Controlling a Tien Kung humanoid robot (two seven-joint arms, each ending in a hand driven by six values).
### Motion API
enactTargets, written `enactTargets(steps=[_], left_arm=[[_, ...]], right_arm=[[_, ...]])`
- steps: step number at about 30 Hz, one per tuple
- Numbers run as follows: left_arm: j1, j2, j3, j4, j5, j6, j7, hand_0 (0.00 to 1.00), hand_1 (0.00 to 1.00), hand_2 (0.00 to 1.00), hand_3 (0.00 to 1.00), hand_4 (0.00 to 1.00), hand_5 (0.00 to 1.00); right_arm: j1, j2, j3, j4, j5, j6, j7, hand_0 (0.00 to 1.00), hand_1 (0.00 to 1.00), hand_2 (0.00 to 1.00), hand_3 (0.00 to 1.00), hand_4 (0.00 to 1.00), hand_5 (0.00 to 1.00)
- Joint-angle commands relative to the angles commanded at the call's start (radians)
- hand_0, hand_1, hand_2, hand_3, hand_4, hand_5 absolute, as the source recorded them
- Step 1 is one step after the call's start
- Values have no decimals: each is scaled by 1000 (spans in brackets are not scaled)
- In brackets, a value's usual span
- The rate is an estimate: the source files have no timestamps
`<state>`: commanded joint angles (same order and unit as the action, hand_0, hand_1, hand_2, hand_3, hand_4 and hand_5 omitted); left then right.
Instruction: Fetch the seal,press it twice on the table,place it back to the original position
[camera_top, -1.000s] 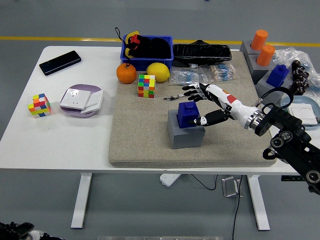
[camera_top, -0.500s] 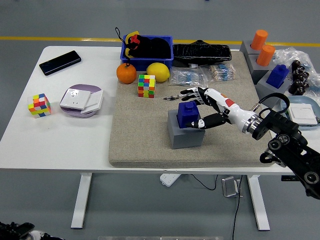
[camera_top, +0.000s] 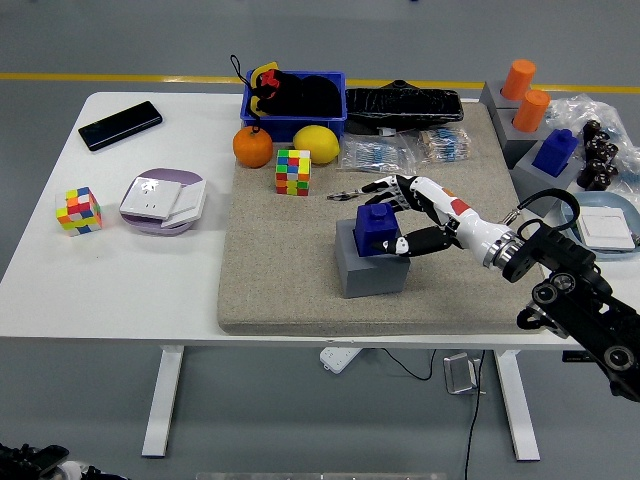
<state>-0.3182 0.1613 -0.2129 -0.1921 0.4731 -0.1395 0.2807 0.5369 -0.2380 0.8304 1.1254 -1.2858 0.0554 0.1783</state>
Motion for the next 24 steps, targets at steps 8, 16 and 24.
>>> enactTargets(steps=[8, 16, 24], left_arm=[[1, 0, 0, 0, -1, -1, 0, 721, 691, 681, 749, 685, 258], [-1, 1, -5, -1, 6, -2, 2, 721, 691, 681, 747, 685, 258], [-3, 3, -7, -1, 10, -3, 2, 720, 691, 681, 750, 686, 257]], right_arm=[[-1, 0, -7, -7, 1, -4, 1, 612, 527, 546, 644, 830, 2], [0, 1, -13, -8, -3, -15, 5, 584, 491, 497, 582, 814, 2], [2, 1, -21, -5, 1, -32, 14, 534, 400, 408, 434, 780, 2]])
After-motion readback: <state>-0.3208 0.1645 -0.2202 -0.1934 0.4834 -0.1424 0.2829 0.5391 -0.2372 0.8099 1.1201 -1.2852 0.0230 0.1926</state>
